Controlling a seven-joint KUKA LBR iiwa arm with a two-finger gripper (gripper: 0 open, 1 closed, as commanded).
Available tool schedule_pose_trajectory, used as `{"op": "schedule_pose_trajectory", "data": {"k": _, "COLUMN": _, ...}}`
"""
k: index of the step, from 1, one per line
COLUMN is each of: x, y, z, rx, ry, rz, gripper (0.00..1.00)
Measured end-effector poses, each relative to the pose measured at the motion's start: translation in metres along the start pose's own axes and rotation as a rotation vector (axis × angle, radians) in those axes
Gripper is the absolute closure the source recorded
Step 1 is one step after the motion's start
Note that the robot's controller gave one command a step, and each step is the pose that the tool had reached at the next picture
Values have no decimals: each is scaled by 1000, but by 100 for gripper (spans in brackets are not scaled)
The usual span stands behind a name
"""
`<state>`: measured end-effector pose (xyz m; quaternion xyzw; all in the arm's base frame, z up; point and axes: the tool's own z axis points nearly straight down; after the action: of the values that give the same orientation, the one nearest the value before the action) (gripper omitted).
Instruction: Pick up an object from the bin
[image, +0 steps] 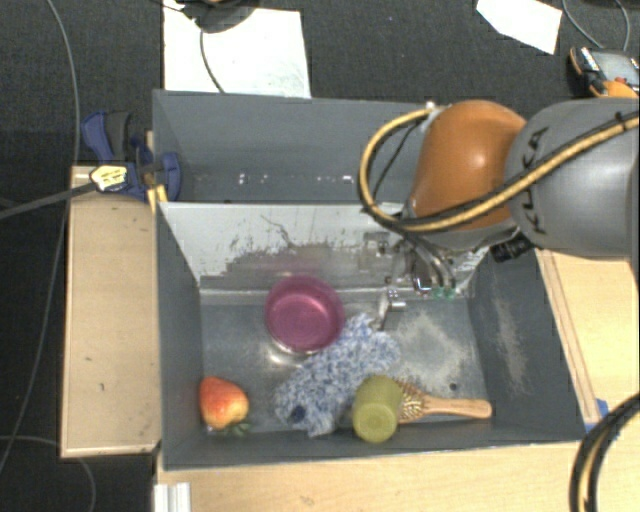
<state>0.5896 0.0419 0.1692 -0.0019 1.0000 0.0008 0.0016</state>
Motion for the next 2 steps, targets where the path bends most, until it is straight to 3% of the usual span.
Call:
{"op": "schedule_pose_trajectory", "data": {"k": 1, "x": 15, "y": -7, "z": 93, "rx": 0, "ry": 3, "rz": -71, "gripper": 0}}
{"op": "schedule_pose_trajectory", "data": {"k": 2, "x": 14, "y": -8, "z": 97, "rx": -1, "ry": -14, "rz": 24, "gripper": 100}}
